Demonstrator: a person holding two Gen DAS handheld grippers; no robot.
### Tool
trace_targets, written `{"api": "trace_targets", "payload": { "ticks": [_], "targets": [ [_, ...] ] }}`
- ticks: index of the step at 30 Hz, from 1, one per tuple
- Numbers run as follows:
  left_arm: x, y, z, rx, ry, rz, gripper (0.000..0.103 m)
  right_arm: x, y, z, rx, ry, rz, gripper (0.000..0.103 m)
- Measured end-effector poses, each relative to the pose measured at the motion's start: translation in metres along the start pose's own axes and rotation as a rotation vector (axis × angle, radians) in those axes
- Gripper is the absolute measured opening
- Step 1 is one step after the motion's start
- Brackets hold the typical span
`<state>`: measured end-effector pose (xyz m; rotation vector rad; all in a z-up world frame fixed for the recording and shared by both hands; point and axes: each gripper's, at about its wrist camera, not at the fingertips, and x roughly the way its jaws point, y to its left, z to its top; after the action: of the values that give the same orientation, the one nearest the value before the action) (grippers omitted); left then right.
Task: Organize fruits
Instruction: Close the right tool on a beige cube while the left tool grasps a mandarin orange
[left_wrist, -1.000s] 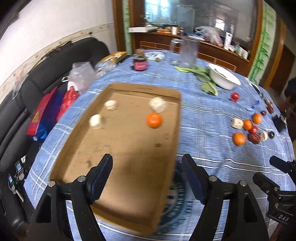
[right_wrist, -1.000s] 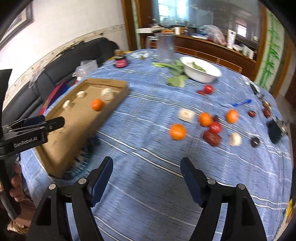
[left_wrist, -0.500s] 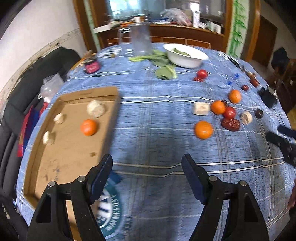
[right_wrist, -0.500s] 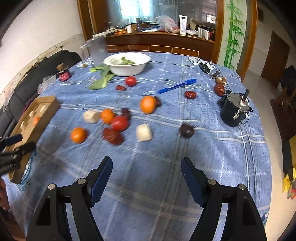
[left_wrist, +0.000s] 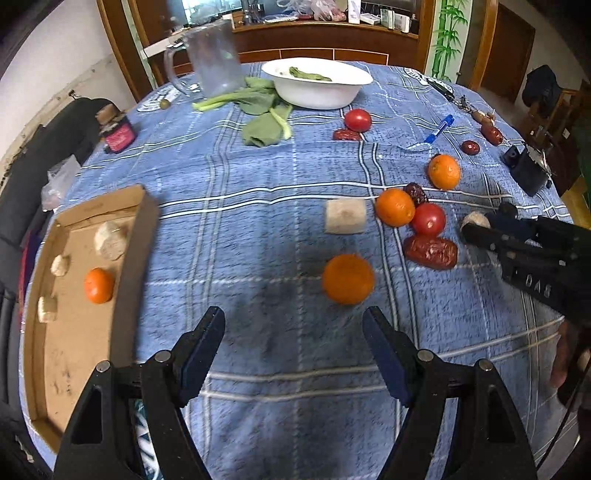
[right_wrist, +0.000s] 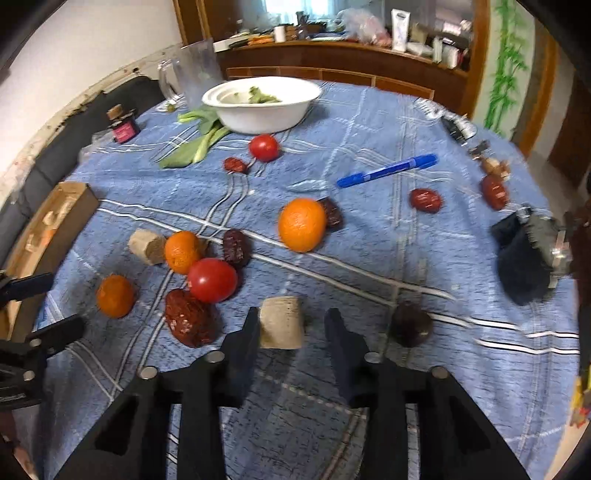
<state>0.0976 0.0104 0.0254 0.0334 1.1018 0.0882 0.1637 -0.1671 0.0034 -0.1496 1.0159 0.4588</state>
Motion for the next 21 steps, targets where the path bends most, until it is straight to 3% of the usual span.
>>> {"api": "trace_targets", "payload": {
  "ticks": [2, 6, 9, 10, 11, 21],
  "targets": [
    [0.010, -0.005, 0.005, 0.004, 0.016, -0.007, 0.076, -0.001, 0.004, 0.000, -0.028, -0.008, -0.013, 0.027],
    [0.027, -0.009, 0.011, -0.021, 0.048, -0.044, 0.076, -0.006, 0.006, -0.004, -0.042, -0.019, -0.012, 0.026],
    [0.034, -0.010, 0.013, -0.026, 0.037, -0.073, 0.051, -0.010, 0.002, -0.006, -0.030, -0.026, -0.005, 0.026],
    [0.033, -0.011, 0.013, -0.023, 0.019, -0.094, 0.033, -0.013, 0.001, -0.007, -0.029, -0.031, -0.009, 0.026],
    [0.031, -0.011, 0.014, -0.020, 0.008, -0.114, 0.031, -0.016, 0.001, -0.008, -0.030, -0.037, -0.018, 0.026],
    [0.003, 0.003, -0.006, -0.033, -0.026, -0.170, 0.030, -0.043, -0.003, -0.025, 0.015, -0.055, -0.042, 0.026]
  ]
}}
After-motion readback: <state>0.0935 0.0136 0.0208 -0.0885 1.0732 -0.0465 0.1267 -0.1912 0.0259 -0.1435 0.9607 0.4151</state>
